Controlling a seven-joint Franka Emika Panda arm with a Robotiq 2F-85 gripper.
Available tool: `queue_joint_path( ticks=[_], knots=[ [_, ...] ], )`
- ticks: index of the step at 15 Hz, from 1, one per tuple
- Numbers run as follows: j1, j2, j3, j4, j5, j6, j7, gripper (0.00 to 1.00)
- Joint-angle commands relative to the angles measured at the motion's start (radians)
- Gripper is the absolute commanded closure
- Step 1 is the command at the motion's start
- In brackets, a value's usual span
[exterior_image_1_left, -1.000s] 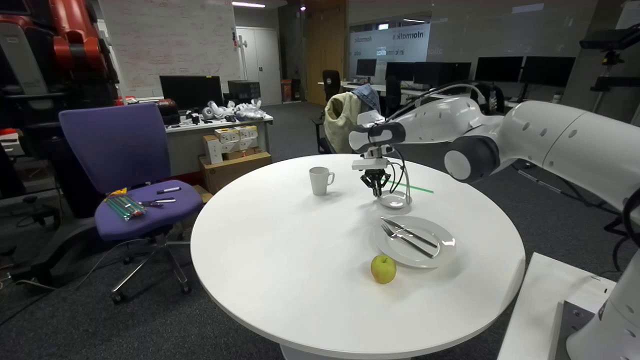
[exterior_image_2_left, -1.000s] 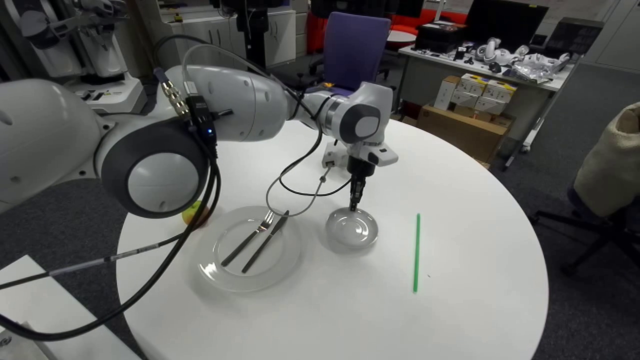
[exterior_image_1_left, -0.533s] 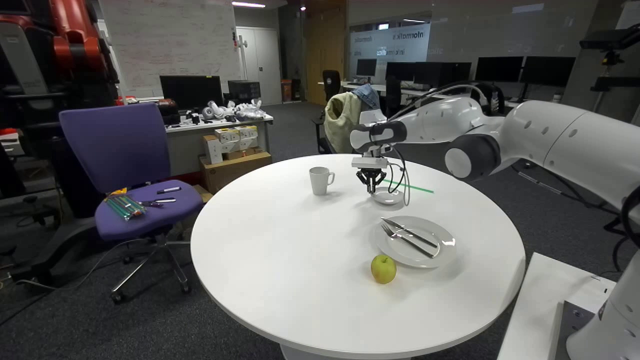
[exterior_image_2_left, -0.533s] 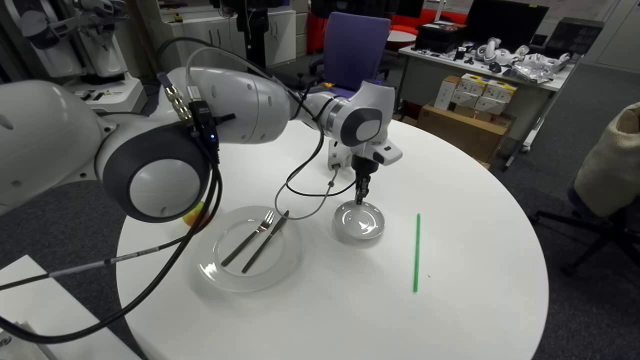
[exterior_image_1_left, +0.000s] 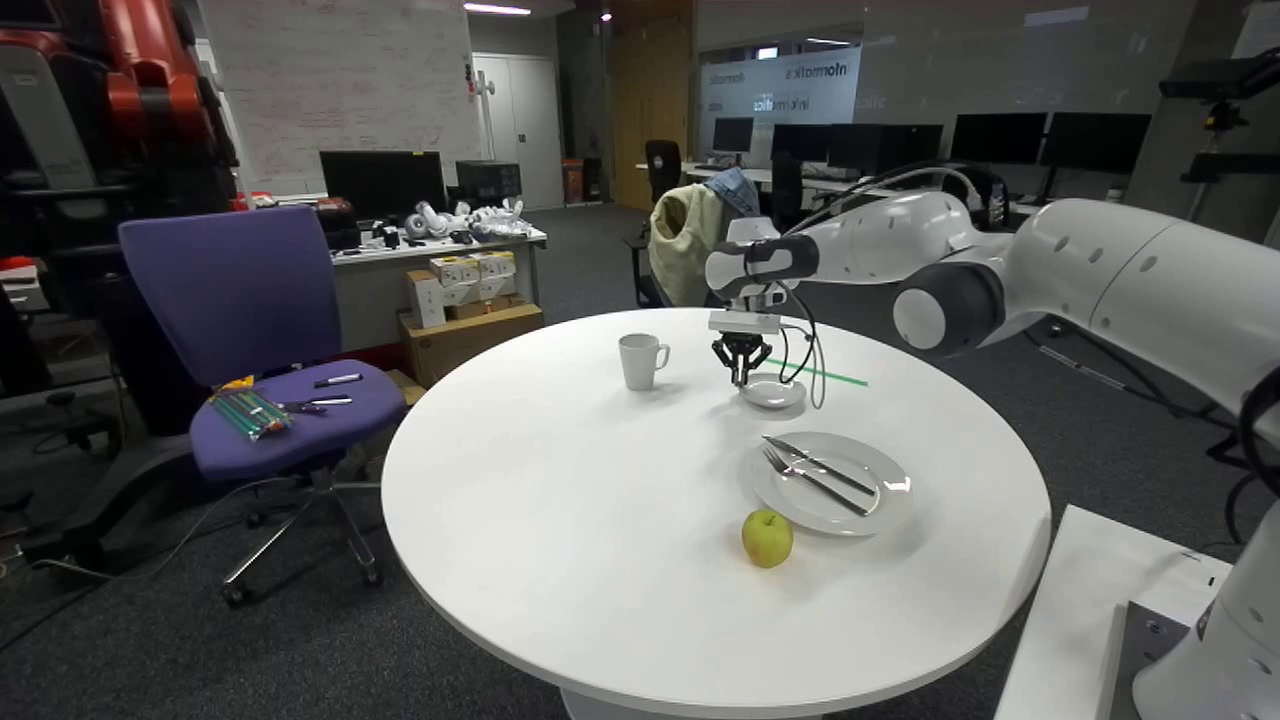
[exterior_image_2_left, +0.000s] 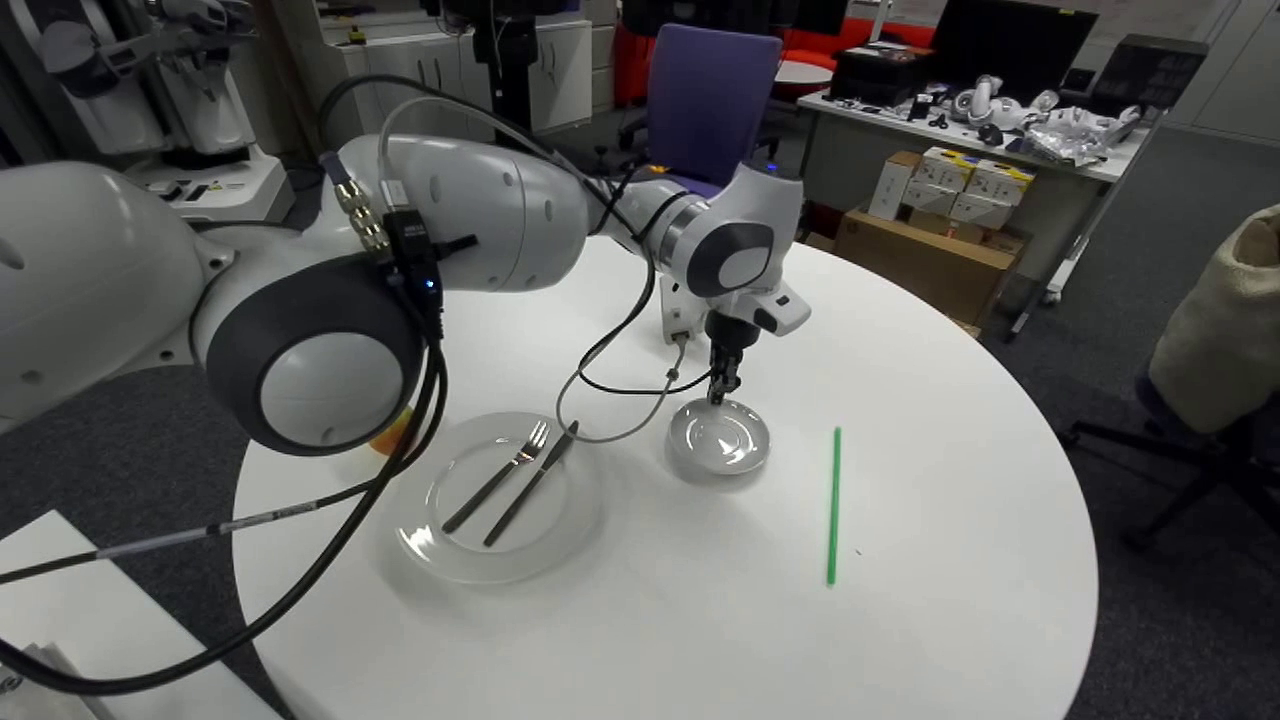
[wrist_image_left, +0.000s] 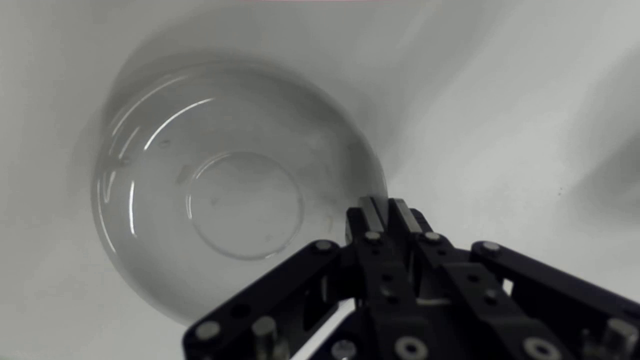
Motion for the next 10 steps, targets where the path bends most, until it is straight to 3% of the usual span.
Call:
queue_joint_path(
  ticks=[1,8,9,10],
  knots=[
    [-0.035,-0.052,0.037,-0.076,0.031,0.049,-0.115,0.97],
    [-0.075,-0.076,0.076,-0.123,0.074,-0.009,-0.214,0.97],
    [-0.059,-0.011,0.048,-0.023,0.049,0.016,-0.162,0.89],
    [-0.063,-0.015,0.053,-0.030,0.054,0.011,-0.172,0.89]
  ],
)
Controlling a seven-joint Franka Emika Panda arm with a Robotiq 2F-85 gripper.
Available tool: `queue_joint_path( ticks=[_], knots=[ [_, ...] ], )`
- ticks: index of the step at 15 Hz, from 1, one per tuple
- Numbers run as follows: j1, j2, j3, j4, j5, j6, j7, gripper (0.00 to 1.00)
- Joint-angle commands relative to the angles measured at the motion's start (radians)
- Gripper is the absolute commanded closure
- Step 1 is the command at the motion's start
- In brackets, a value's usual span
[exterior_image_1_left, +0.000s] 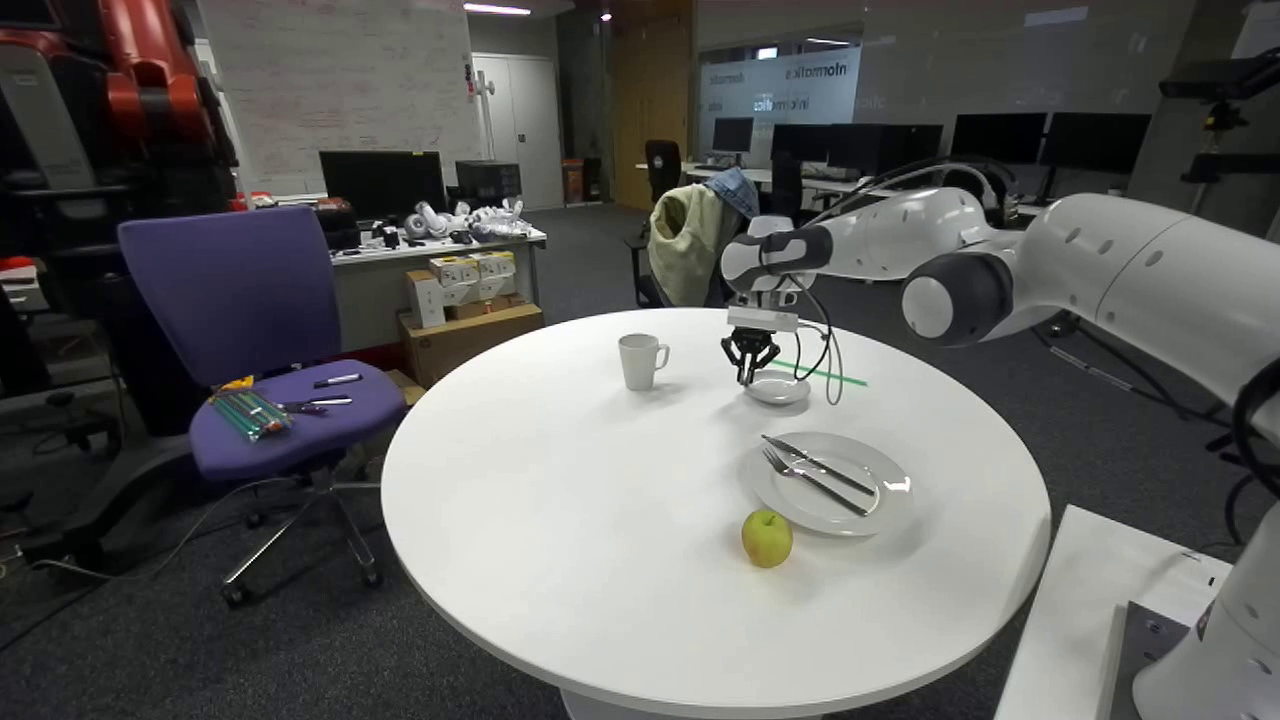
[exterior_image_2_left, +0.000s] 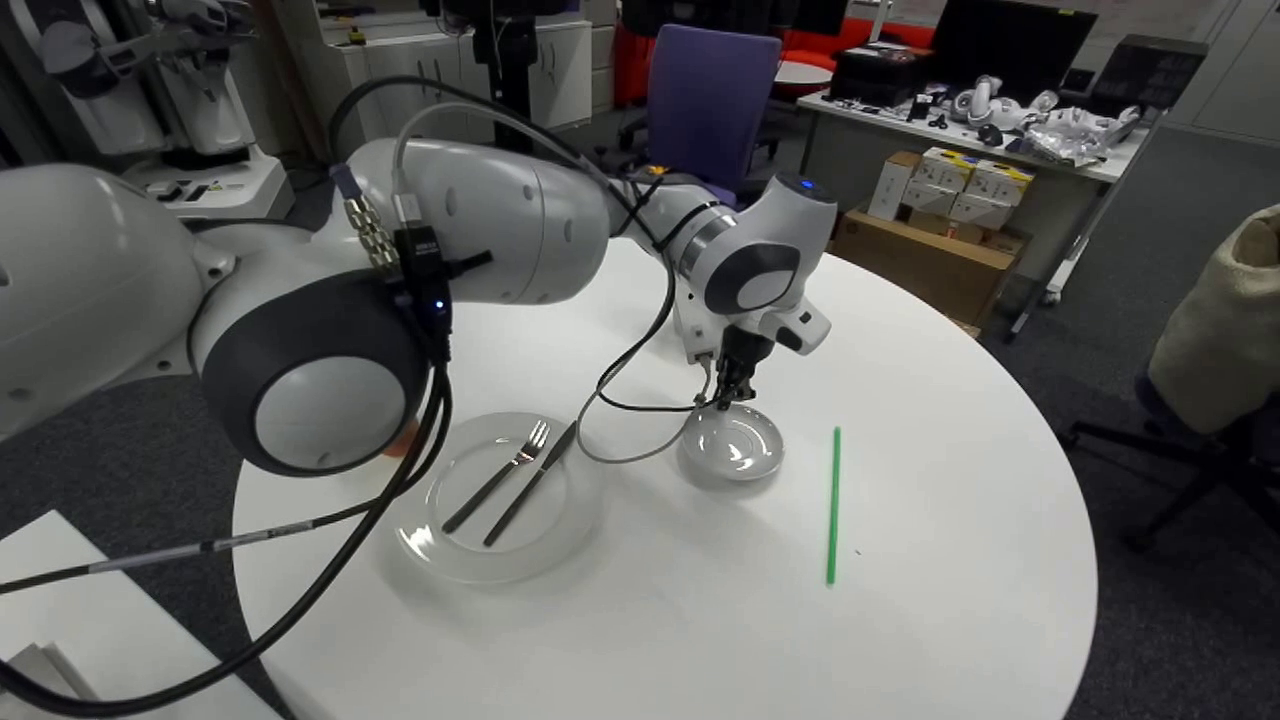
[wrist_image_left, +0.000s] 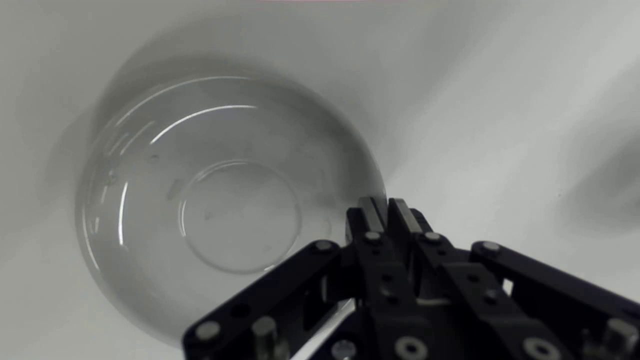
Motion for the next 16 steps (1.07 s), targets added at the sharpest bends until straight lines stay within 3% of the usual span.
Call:
queue_joint_path(
  ticks=[1,13,14,16],
  knots=[
    [-0.001,-0.004,0.002,-0.007,0.002,0.000,-0.004,0.89],
    [-0.001,-0.015,0.005,-0.024,0.002,-0.001,-0.006,0.89],
    [-0.001,-0.014,0.004,-0.026,0.002,0.007,-0.002,0.97],
    [-0.001,-0.013,0.000,-0.030,0.001,0.029,0.008,0.97]
  ],
)
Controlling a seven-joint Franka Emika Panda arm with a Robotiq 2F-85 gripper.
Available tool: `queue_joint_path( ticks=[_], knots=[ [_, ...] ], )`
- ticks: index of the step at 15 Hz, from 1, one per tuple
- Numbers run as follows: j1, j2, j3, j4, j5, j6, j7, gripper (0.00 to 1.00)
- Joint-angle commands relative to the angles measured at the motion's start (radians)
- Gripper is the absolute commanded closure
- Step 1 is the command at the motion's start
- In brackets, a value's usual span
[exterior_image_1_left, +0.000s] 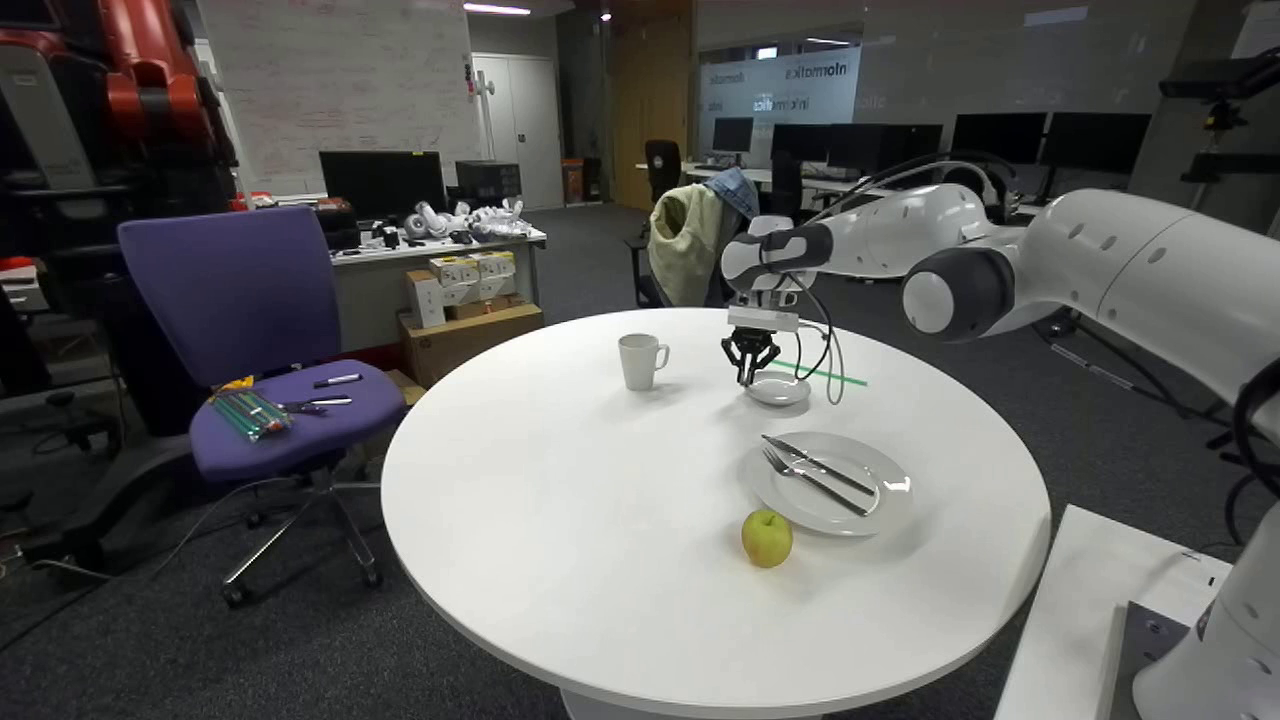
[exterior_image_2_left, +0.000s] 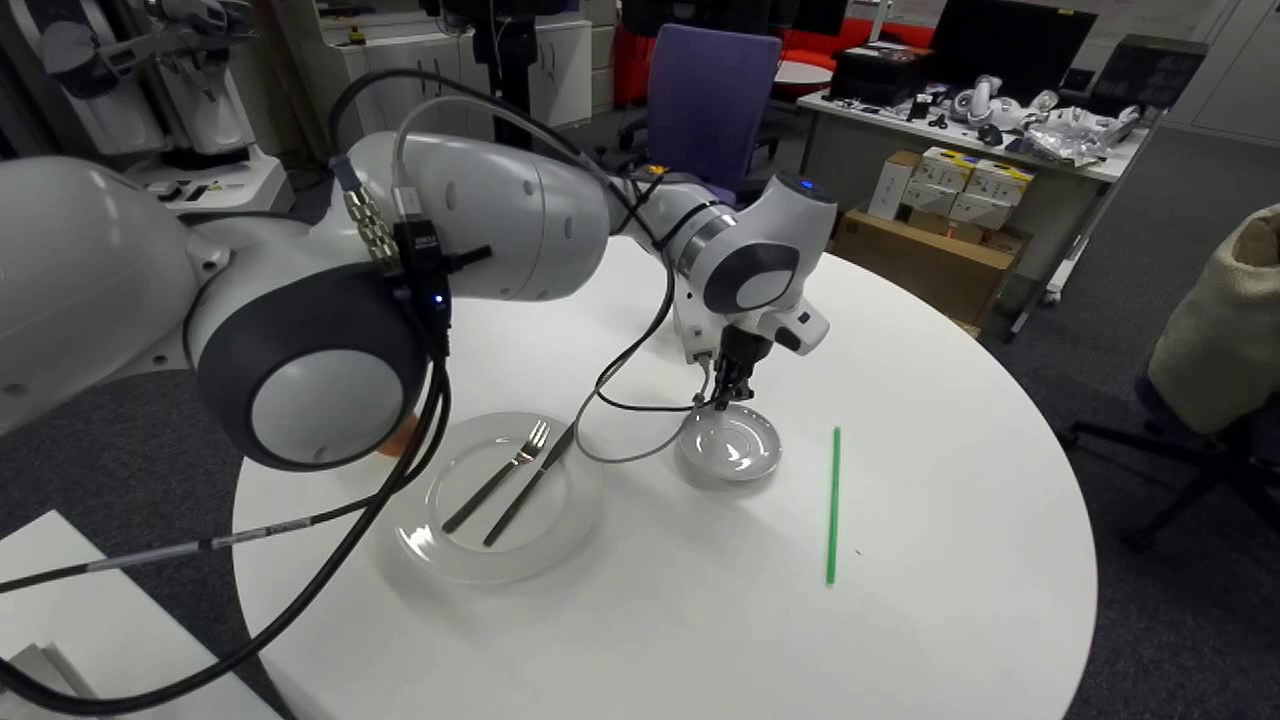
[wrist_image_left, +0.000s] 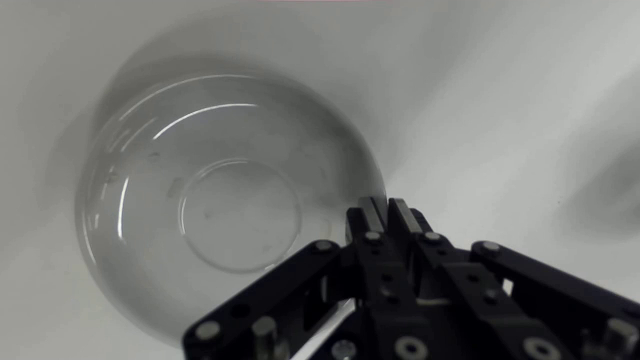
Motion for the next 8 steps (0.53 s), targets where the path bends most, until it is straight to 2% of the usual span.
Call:
queue_joint_path(
  ticks=[1,8],
  knots=[
    [-0.002,0.002,-0.006,-0.008,0.002,0.036,0.018,0.97],
    [-0.006,0.002,-0.015,-0.046,0.001,0.076,0.035,0.97]
  ],
)
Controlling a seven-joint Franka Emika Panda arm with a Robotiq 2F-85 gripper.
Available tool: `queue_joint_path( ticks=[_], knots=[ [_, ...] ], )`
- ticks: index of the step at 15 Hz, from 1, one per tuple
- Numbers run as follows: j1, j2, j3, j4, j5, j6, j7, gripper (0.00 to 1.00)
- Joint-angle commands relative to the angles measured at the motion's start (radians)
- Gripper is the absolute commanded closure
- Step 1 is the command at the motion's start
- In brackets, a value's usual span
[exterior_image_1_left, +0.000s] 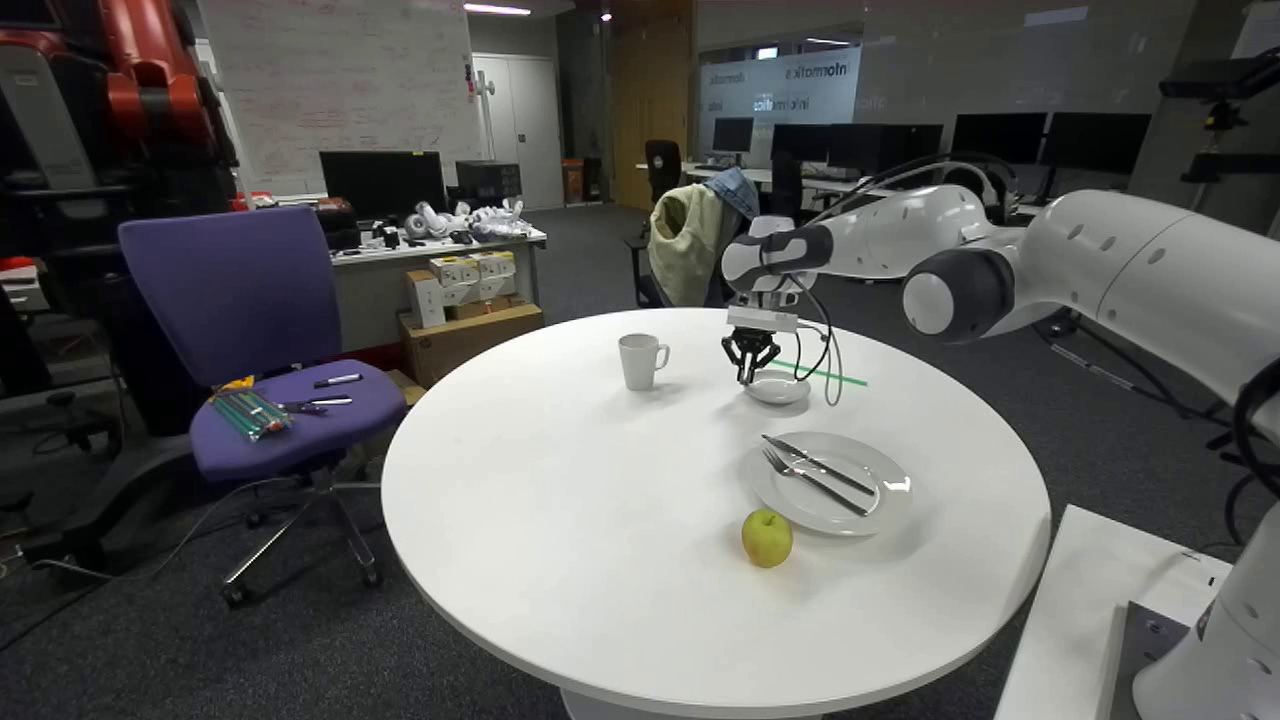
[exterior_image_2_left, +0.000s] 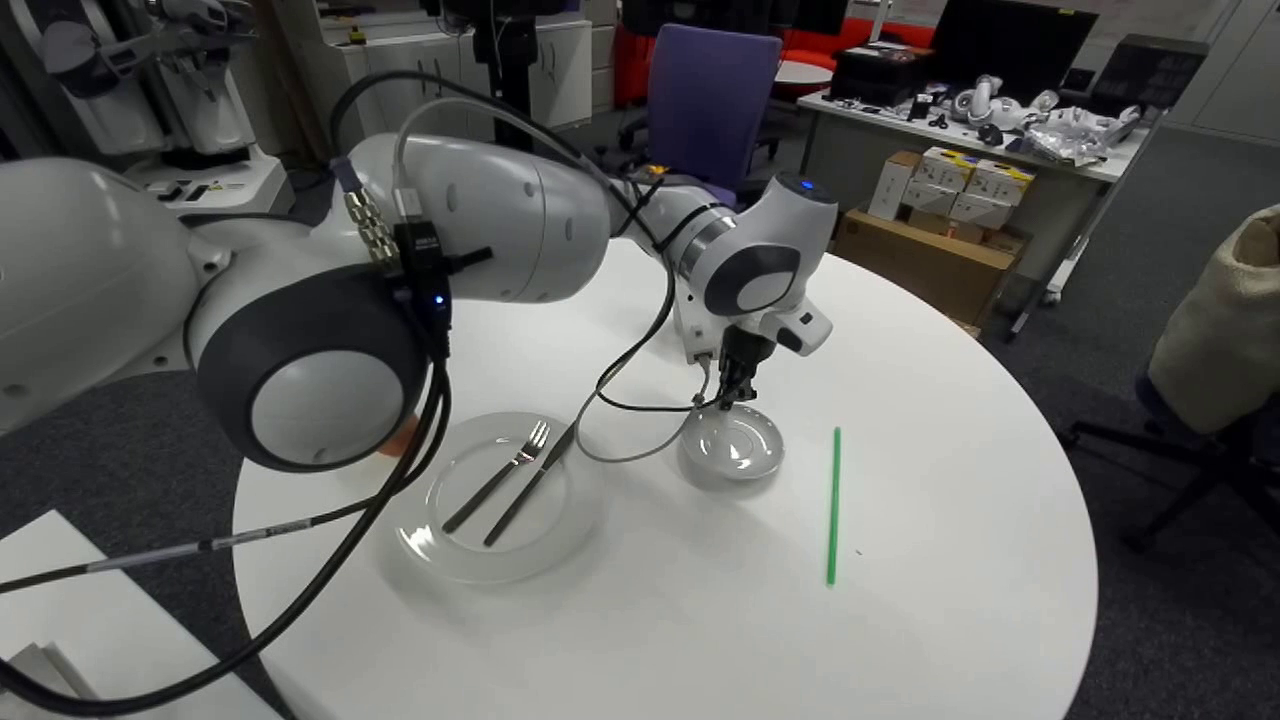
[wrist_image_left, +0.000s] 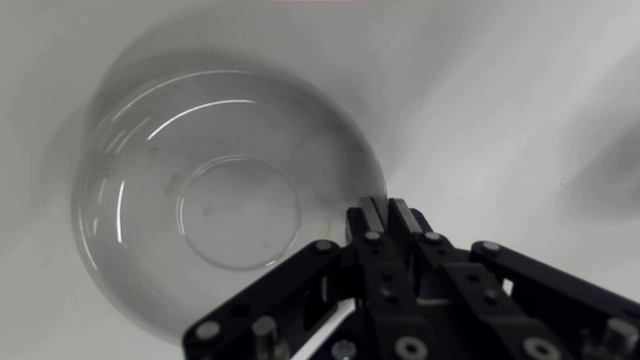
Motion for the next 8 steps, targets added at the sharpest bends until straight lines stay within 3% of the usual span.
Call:
queue_joint_path(
  ticks=[1,8],
  knots=[
    [-0.006,-0.002,-0.011,-0.051,0.001,0.050,0.008,0.97],
    [-0.022,-0.025,0.002,-0.105,0.016,0.047,-0.036,0.97]
  ],
)
